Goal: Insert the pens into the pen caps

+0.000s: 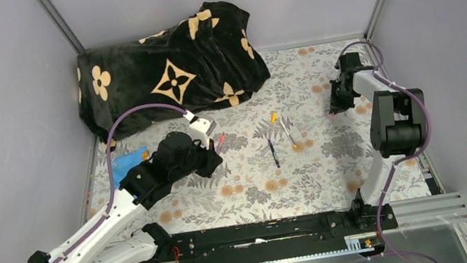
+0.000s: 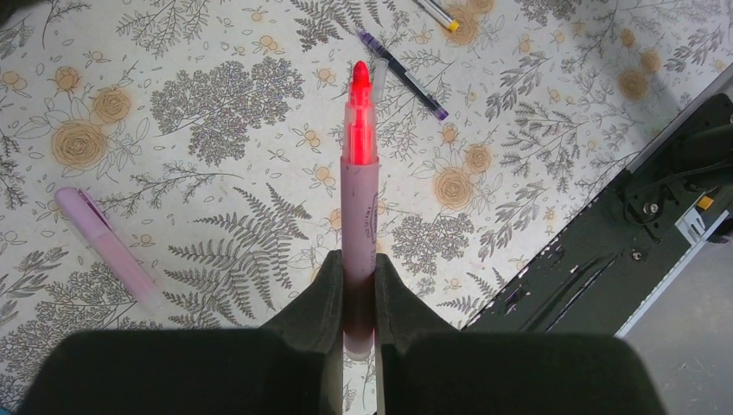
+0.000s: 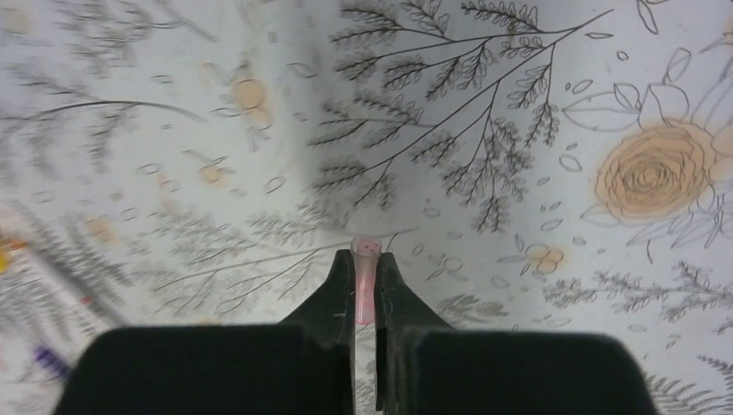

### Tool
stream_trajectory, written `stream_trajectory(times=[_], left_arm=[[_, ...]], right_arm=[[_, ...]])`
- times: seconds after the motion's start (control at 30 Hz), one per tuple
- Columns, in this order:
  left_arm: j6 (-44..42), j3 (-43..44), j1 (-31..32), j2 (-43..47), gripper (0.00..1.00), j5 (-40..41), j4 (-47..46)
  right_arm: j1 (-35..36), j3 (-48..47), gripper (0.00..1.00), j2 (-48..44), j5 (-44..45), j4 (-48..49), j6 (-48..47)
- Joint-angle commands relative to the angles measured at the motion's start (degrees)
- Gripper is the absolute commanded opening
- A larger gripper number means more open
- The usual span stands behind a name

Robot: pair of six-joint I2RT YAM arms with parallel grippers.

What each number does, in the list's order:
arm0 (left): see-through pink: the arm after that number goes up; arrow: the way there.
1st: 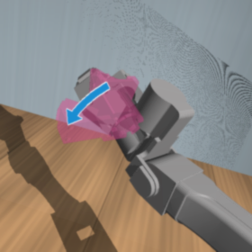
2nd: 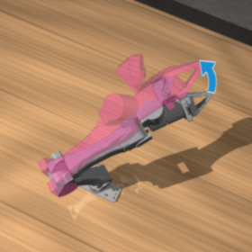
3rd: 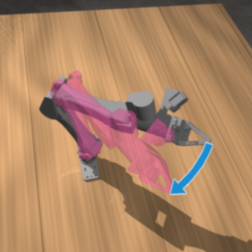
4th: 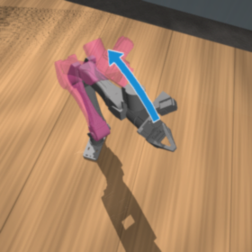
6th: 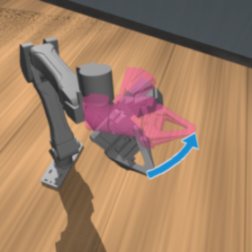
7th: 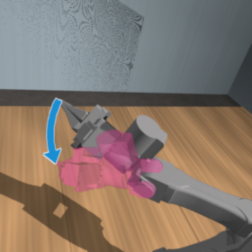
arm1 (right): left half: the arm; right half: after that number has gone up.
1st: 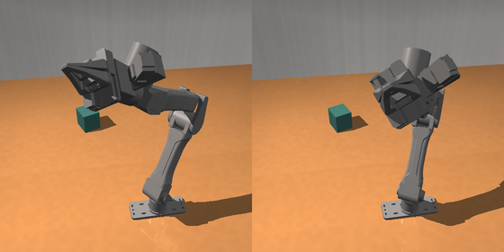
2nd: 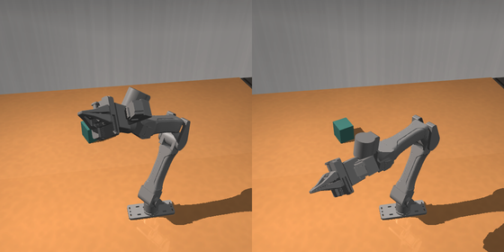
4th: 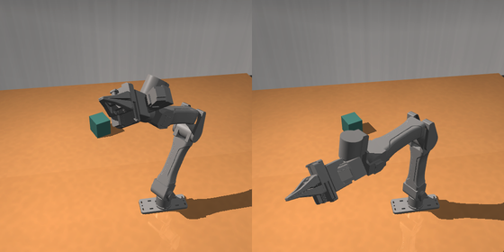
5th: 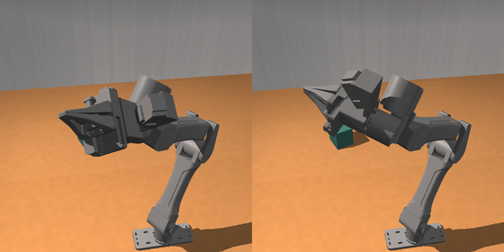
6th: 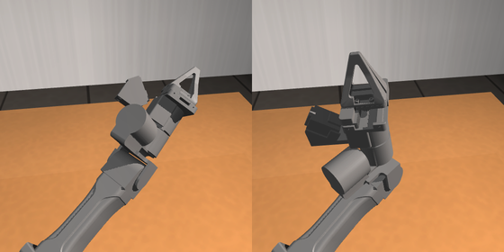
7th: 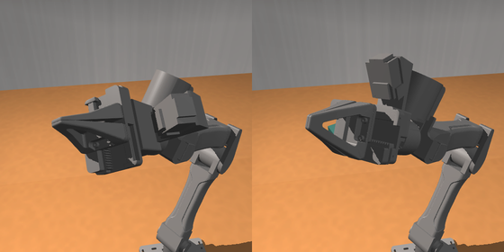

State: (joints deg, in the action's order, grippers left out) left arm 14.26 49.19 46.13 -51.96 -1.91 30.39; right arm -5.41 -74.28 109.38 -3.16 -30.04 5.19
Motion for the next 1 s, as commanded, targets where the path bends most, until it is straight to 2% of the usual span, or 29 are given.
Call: stream_trajectory(times=[0.0,0.2,0.43,0.53,0.8,0.97], left_arm=[[1.67,1.27,-0.17,1.19,0.0,-0.47,-4.55],[4.34,1.2,-0.16,2.0,0.0,-0.52,-8.42],[7.07,2.26,-0.17,1.21,0.0,1.1,-12.55],[8.08,3.36,-0.22,-0.1,0.0,0.28,-14.32],[11.21,4.22,-0.16,-5.23,0.0,-5.48,-21.52],[12.9,4.68,0.18,-8.49,0.0,-8.39,-24.96]], right_arm=[[-0.13,3.11,0.0,-13.12,-5.64,8.0,5.09],[-0.13,8.77,0.0,-25.46,-11.66,17.58,11.86],[0.59,18.8,0.0,-38.24,-19.26,30.48,24.07],[3.82,22.87,0.0,-43.89,-19.02,35.54,27.72],[18.09,28.82,0.0,-55.57,-15.3,43.04,33.01],[21.94,33.66,0.0,-61.53,-15.45,53.07,37.5]])
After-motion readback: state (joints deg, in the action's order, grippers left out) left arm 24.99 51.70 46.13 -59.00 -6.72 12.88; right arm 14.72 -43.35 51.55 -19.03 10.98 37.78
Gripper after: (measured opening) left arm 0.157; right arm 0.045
